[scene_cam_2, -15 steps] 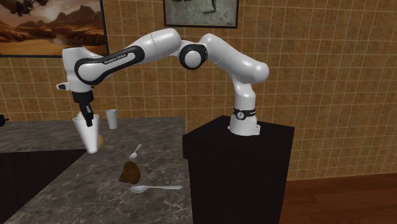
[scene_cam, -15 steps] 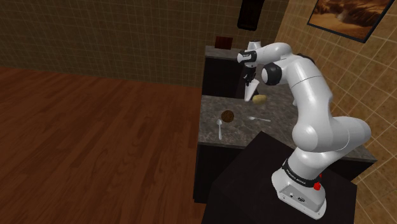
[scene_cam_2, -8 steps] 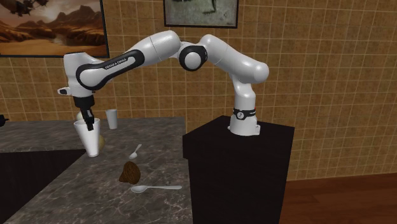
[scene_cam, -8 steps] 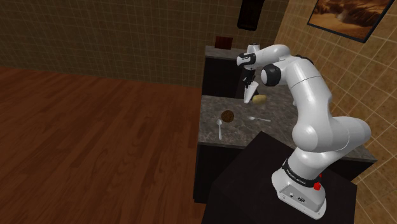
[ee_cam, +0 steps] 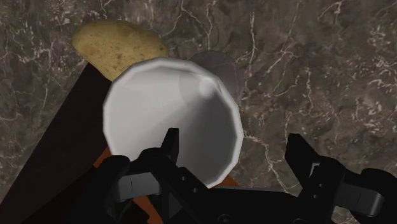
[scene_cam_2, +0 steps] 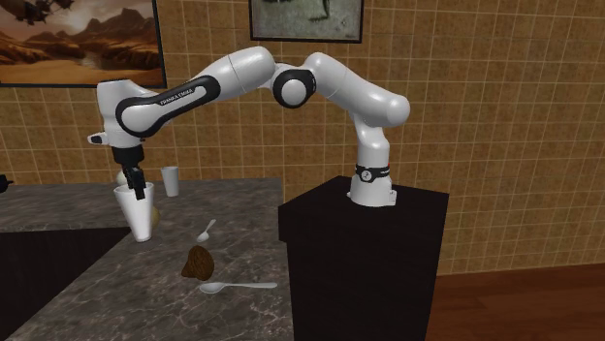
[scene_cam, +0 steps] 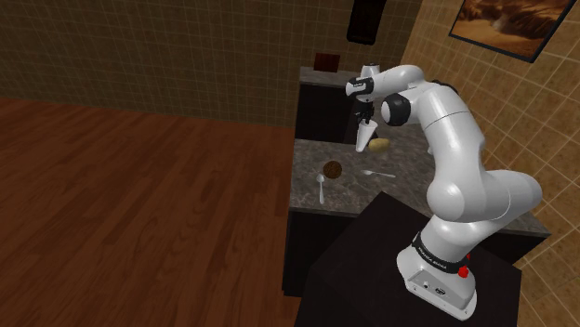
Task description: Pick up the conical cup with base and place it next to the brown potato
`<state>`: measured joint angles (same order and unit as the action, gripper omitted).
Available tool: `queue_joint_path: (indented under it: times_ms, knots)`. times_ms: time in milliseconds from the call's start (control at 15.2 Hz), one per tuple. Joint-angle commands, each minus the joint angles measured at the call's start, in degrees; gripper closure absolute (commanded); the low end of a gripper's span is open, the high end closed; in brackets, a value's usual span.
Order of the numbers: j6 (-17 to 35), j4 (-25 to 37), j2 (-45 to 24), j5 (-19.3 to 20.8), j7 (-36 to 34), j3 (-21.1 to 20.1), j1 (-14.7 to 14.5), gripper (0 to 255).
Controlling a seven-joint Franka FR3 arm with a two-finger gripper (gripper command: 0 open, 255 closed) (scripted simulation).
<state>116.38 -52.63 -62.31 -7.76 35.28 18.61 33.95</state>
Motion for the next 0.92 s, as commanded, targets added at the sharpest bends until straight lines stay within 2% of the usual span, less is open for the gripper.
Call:
queue_joint_path:
  times_ms: [0,330,858]
  knots:
    - [0.0,0.01,0.0,0.0,0.0,0.0,0.0,0]
    - [-3.89,-0.42,4.26,0.5,-0.17,0.52,-0.99,0]
    - [-3.89,-0.42,4.26,0.51,-0.17,0.51,-0.99,0]
